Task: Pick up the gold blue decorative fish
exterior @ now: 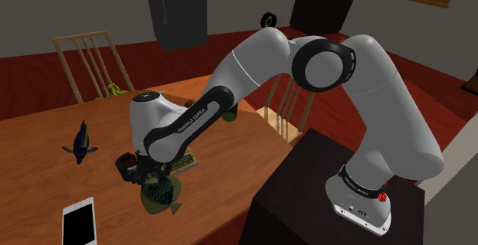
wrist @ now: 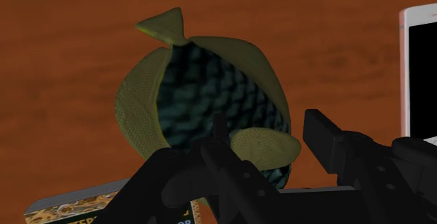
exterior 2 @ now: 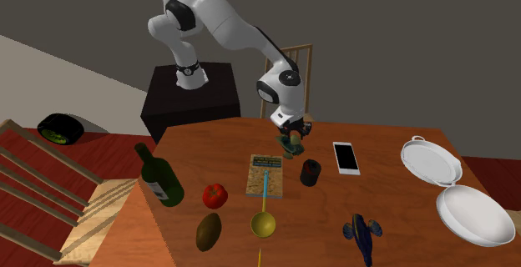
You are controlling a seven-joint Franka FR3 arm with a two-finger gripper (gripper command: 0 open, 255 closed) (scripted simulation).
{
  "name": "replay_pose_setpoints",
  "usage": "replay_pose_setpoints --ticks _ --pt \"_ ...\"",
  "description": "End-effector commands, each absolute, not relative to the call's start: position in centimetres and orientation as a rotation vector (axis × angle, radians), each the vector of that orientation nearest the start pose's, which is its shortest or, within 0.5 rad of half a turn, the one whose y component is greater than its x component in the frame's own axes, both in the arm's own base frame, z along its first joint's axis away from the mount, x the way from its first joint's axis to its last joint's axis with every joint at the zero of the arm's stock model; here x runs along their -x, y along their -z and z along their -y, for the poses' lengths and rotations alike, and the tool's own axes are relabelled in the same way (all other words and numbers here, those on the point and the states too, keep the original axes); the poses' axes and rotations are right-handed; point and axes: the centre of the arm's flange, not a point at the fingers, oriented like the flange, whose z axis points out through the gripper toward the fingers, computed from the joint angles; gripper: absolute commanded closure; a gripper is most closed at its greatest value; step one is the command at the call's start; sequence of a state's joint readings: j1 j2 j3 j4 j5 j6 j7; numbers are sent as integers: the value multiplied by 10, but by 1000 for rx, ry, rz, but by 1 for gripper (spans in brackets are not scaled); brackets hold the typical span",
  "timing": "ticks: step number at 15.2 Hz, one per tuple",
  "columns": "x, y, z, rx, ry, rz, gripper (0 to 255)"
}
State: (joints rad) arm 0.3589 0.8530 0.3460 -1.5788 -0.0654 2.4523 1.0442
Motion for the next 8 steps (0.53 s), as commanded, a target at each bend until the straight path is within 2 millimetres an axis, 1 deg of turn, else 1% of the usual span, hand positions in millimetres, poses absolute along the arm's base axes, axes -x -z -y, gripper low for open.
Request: replay_pose_setpoints --ticks 1,6,8 --pt "-557 -163 -428 2886 -175 -600 255" --pt "-556 -163 -428 2886 -175 -600 255" --pt "-556 -174 -428 2886 -175 -600 255"
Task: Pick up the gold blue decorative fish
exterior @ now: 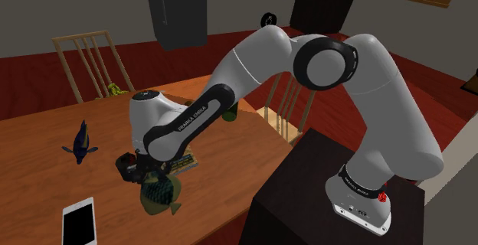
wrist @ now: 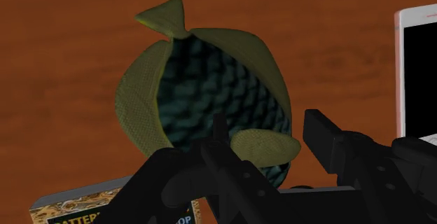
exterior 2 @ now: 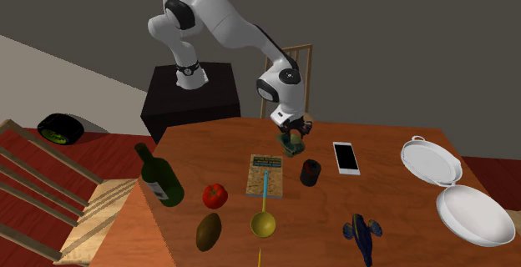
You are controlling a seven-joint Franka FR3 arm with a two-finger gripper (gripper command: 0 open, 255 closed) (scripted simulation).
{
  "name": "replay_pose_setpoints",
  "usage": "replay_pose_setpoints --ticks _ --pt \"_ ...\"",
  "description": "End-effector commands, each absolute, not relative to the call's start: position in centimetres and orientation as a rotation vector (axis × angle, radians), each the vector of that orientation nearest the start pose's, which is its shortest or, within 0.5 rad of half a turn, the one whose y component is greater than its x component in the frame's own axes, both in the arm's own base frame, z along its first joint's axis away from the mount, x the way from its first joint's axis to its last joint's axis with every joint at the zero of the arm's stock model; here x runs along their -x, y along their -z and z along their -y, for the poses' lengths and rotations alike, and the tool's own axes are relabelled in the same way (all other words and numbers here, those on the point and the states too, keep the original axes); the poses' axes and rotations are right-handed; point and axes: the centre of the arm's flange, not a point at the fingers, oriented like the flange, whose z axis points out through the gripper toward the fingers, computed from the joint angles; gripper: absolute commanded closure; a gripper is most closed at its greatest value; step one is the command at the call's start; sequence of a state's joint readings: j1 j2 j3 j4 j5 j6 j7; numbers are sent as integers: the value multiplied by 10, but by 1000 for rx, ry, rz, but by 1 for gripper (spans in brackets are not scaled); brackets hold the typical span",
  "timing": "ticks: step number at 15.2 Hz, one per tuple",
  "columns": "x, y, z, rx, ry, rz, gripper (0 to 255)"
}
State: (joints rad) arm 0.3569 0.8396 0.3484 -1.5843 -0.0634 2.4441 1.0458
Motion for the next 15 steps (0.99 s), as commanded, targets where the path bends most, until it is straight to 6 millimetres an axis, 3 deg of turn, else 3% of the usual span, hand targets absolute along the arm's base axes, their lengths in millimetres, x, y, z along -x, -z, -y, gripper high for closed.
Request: replay_pose_setpoints --ticks 1,13,15 --pt "-556 -179 -428 2886 -175 -600 255" --pt "-556 -243 -428 2886 -175 -600 255" --pt "-556 -243 -428 2886 -175 -600 255"
